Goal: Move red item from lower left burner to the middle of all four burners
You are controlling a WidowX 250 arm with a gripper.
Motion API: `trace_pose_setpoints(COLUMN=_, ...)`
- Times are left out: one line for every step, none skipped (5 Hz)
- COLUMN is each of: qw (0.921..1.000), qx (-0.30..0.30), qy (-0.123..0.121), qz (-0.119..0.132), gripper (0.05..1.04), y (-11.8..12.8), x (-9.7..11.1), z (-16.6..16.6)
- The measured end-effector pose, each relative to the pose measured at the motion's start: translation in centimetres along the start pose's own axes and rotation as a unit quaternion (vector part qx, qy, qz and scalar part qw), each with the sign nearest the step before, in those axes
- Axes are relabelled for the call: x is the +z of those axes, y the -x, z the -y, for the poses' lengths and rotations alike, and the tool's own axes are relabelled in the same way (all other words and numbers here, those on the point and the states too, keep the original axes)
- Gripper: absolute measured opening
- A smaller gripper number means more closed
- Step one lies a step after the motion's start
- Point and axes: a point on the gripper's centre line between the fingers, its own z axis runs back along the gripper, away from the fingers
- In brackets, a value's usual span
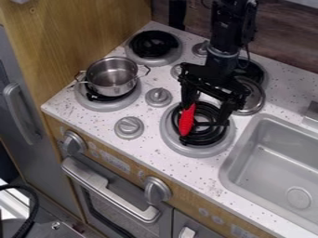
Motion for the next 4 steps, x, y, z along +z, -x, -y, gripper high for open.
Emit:
trace_pose_setpoints(qw=0.9998, qx=-0.002, qy=-0.003, qz=-0.019, gripper=0.997, y=0.5, x=-1.2, z=0.0)
trace_pose_setpoints(qw=0.9998, qx=0.017, qy=0.002, qz=0.005, gripper=0.997, y=-0.4, x=-1.9, z=-0.5)
trace_pose_setpoints(qw=0.9987, qx=0.049, qy=-0.002, qz=-0.014, gripper=0.997, y=-1.0, x=-3.3, z=-1.9)
trace_pose_setpoints(qw=0.9964, qx=0.081, qy=0.002, qz=-0.026, gripper=0.997, y=-1.8, x=-4.0, z=-3.2)
